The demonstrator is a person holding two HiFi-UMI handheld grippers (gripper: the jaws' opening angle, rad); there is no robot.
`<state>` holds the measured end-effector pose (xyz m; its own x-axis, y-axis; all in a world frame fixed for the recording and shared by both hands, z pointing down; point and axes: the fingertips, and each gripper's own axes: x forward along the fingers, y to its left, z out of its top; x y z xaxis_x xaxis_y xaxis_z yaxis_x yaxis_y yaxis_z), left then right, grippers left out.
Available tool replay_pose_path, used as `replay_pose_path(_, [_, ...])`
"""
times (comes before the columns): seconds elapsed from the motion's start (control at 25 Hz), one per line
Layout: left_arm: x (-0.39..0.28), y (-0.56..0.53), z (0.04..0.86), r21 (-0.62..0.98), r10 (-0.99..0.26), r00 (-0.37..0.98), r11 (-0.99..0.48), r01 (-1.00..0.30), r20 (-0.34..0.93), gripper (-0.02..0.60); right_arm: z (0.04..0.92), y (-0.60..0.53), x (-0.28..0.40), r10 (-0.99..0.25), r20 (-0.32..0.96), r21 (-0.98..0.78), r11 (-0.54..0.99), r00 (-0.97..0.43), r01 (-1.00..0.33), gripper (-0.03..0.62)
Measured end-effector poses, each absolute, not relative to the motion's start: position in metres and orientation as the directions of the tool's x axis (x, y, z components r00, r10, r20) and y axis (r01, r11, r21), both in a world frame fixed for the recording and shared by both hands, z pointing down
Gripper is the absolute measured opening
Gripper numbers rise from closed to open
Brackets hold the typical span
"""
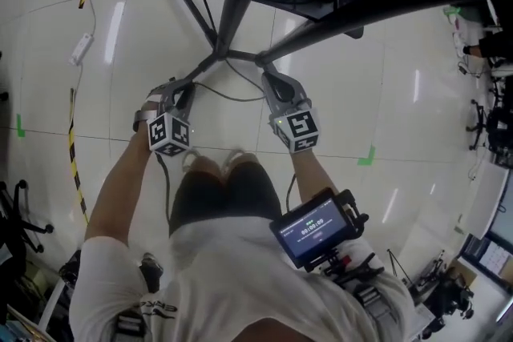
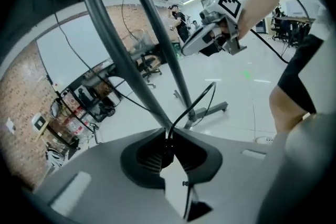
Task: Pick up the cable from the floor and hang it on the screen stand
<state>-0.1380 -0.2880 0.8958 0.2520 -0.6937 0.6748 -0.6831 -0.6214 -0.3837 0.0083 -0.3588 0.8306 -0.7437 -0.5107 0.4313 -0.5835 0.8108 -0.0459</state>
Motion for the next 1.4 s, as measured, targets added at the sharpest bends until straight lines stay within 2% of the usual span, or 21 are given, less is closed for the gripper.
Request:
replay_pose_path(0.24, [-0.164,-0.298,0.724,-0.440,-0.799,0.220,-0.512,-0.738,0.560,0.041,0.683,-0.365,-0.001,-0.543,0.366,0.007,0.814,-0.756,-0.581,0.012])
replay_pose_path(0.52, [-0.192,-0.321,0.554,-0.446,-0.894,0.217,-0.391,-0.805,0.392,0.041,0.550,-0.369,-0.007,-0.564,0.296,0.084,0.819,-0.771,-0.568,0.016])
replay_pose_path(0.64, [-0.192,-0.329,0.481,-0.437,-0.917,0.232,-0.363,-0.823,0.325,0.041,0.503,-0.363,0.003,-0.555,0.275,0.097,0.828,-0.785,-0.552,0.047])
replay_pose_path(0.84, [-0.174,-0.304,0.356,-0.433,-0.939,0.268,-0.339,-0.835,0.217,0.041,0.419,-0.326,0.017,-0.552,0.241,0.144,0.834,-0.798,-0.533,0.168])
replay_pose_path(1.0, [-0.163,-0.308,0.301,-0.452,-0.937,0.319,-0.348,-0.821,0.142,0.041,0.391,-0.324,0.013,-0.556,0.212,0.181,0.830,-0.803,-0.527,0.198])
replay_pose_path(1.16, [-0.158,-0.324,0.270,-0.472,-0.928,0.357,-0.363,-0.804,0.105,0.041,0.388,-0.326,0.009,-0.547,0.209,0.198,0.835,-0.810,-0.513,0.198])
replay_pose_path(1.4, [-0.158,-0.340,0.243,-0.439,-0.919,0.389,-0.378,-0.815,0.068,0.041,0.384,-0.333,0.016,-0.592,0.179,0.211,0.803,-0.786,-0.557,0.133])
